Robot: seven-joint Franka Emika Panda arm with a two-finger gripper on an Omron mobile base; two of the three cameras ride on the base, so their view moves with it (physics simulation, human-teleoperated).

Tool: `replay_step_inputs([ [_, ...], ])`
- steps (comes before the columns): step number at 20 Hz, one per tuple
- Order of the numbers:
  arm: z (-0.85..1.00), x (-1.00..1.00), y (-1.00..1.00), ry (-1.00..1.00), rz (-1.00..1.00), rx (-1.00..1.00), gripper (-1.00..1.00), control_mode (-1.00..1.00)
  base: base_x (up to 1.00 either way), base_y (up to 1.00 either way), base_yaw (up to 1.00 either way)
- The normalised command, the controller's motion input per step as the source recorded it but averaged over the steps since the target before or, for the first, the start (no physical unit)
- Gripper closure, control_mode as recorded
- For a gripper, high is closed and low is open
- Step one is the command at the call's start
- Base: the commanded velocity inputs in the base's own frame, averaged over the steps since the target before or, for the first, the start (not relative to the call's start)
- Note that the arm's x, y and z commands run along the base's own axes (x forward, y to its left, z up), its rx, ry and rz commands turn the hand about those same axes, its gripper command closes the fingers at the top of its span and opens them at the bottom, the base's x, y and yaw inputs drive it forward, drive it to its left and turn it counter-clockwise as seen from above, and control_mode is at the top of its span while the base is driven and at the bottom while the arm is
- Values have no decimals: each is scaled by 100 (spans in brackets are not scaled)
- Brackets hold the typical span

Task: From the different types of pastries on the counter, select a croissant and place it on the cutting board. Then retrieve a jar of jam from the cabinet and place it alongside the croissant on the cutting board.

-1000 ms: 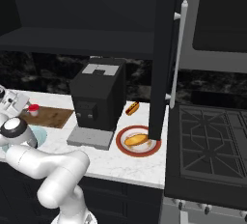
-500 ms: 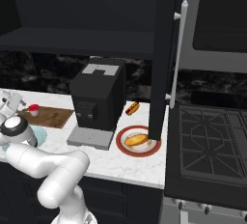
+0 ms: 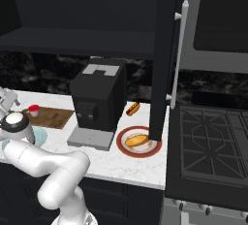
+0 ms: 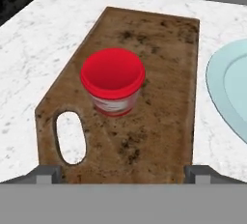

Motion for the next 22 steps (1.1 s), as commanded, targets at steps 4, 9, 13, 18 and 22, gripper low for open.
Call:
replay_step_inputs([
  [4, -35, -51, -21, 0, -10, 16, -100, -100, 0, 0, 0],
  [9, -49, -55, -55, 0, -16, 6, -100, -100, 0, 0, 0],
  [13, -20, -51, -66, -5, -13, 10, -100, -100, 0, 0, 0],
  [18, 0, -67, -47, -15, -8, 11, -100, -100, 0, 0, 0],
  [22, 0, -76, -36, -16, -5, 8, -100, -100, 0, 0, 0],
])
